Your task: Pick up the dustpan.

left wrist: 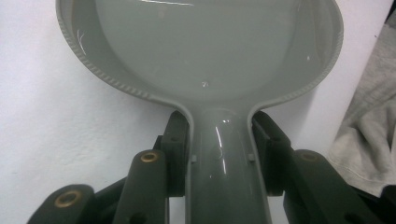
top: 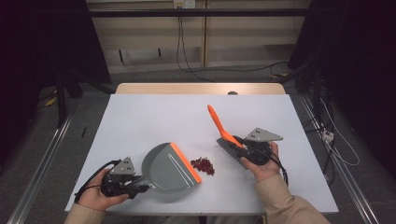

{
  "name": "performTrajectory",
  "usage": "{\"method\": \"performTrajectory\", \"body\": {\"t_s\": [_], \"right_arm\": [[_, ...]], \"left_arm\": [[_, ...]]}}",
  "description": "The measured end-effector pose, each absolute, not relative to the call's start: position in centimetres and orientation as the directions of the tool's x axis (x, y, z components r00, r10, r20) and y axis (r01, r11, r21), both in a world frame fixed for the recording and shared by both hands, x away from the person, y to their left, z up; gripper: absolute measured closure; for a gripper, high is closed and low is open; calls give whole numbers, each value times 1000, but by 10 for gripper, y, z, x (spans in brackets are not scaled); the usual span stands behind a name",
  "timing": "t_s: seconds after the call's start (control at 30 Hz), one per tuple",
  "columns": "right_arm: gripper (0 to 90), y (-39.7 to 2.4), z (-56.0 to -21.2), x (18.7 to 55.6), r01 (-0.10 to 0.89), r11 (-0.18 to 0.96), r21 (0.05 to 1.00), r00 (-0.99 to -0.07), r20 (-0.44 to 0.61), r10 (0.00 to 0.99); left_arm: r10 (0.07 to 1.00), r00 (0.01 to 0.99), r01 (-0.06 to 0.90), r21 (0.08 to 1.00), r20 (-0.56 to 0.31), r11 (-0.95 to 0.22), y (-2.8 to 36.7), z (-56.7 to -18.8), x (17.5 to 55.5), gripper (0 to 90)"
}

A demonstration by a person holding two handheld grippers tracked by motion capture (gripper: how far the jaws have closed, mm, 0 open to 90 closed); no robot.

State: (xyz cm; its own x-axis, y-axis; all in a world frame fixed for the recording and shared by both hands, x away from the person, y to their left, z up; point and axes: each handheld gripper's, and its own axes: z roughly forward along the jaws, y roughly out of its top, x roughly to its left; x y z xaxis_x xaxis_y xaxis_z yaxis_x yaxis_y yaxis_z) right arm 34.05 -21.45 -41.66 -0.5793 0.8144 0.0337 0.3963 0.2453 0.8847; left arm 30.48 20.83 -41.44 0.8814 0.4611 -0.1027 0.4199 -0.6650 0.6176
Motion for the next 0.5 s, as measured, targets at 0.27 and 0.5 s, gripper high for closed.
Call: {"method": "performTrajectory", "body": {"t_s": [0.27,0.5], "right_arm": [[716,-198,-418,344,384,256,887,-585,19,811],[715,-182,-421,347,376,285,882,-598,-4,801]], "left_arm": [[429,894,415,604,-131,-680,204,-419,306,631],[417,896,420,603,-155,-678,201,-420,306,629]]}}
